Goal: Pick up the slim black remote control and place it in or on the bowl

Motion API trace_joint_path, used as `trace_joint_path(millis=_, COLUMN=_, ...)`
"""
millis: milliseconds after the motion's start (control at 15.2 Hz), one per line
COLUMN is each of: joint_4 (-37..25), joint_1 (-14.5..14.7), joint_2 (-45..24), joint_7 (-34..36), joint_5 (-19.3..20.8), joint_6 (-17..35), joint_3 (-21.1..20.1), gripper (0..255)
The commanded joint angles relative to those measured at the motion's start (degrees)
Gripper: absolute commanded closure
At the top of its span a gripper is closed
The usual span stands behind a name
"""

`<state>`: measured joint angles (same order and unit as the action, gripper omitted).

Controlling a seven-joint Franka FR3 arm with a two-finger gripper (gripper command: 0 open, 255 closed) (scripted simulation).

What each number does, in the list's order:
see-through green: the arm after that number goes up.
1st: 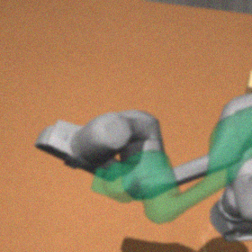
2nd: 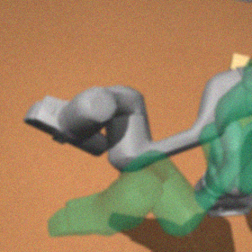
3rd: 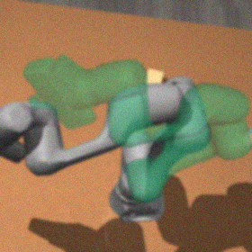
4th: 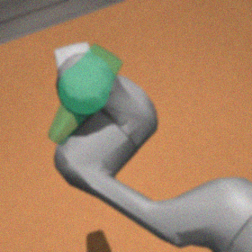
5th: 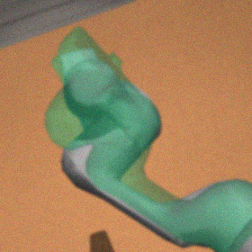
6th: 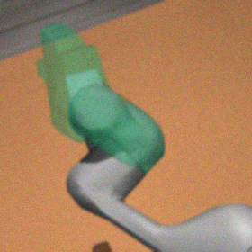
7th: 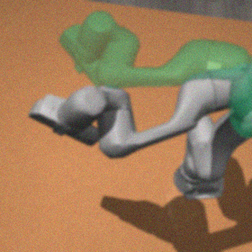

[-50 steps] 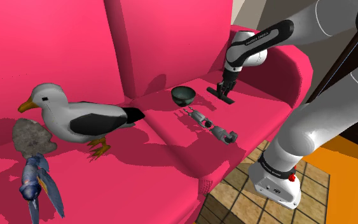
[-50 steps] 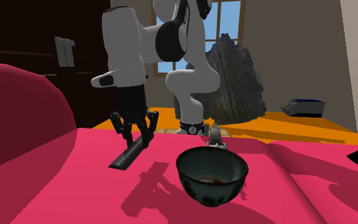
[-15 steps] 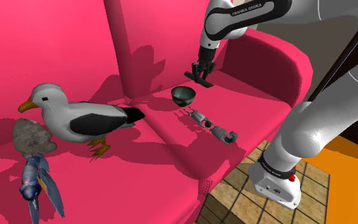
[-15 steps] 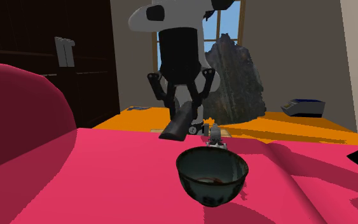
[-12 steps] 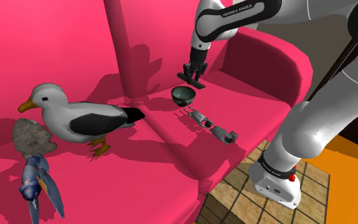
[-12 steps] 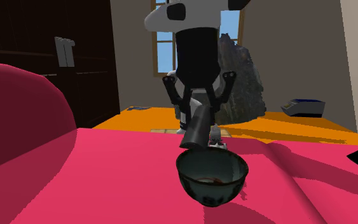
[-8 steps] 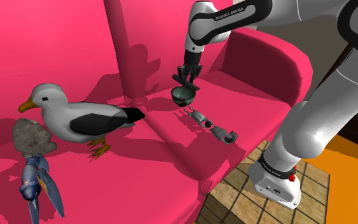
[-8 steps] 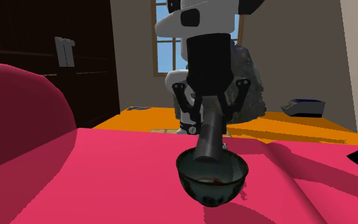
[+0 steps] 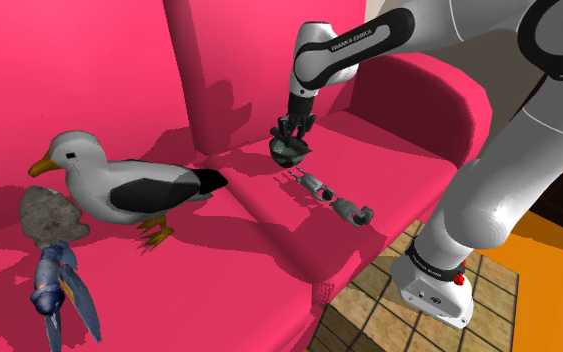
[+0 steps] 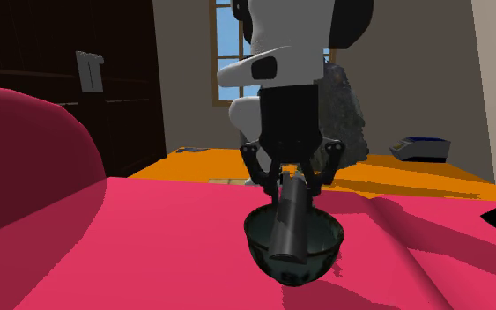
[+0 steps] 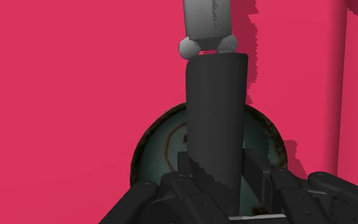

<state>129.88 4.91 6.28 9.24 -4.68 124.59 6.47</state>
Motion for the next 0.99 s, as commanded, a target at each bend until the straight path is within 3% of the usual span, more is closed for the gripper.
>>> trace_joint_path(millis=0, joint_4=0.6, joint_1=0.0, joint_2=-0.4, joint_7=-0.1, joint_5=-0.1, joint_6=1.1, joint_3=0.0, gripper=255)
trace_joint_path(millis=462, joint_4=0.6, joint_1=0.0, joint_2=-0.4, joint_7=-0.1, joint_5=-0.1, joint_6=1.1, joint_3=0.0, gripper=255)
trace_joint_path(millis=528, joint_4=0.6, joint_1=0.0, joint_2=-0.4, joint_7=-0.1, joint_5=-0.1, joint_6=1.1, joint_3=0.0, gripper=0)
trace_joint_path(millis=858, joint_4=0.6, joint_1=0.0, joint_2=-0.4, joint_7=-0.1, joint_5=-0.1, joint_6=1.1, joint_3=0.0, gripper=0)
trace_joint_path(millis=924, joint_4=-0.4, joint_1=-0.1, joint_2=0.5, joint_7=0.0, joint_5=0.1, joint_6=-0.9, joint_3=0.1, gripper=0)
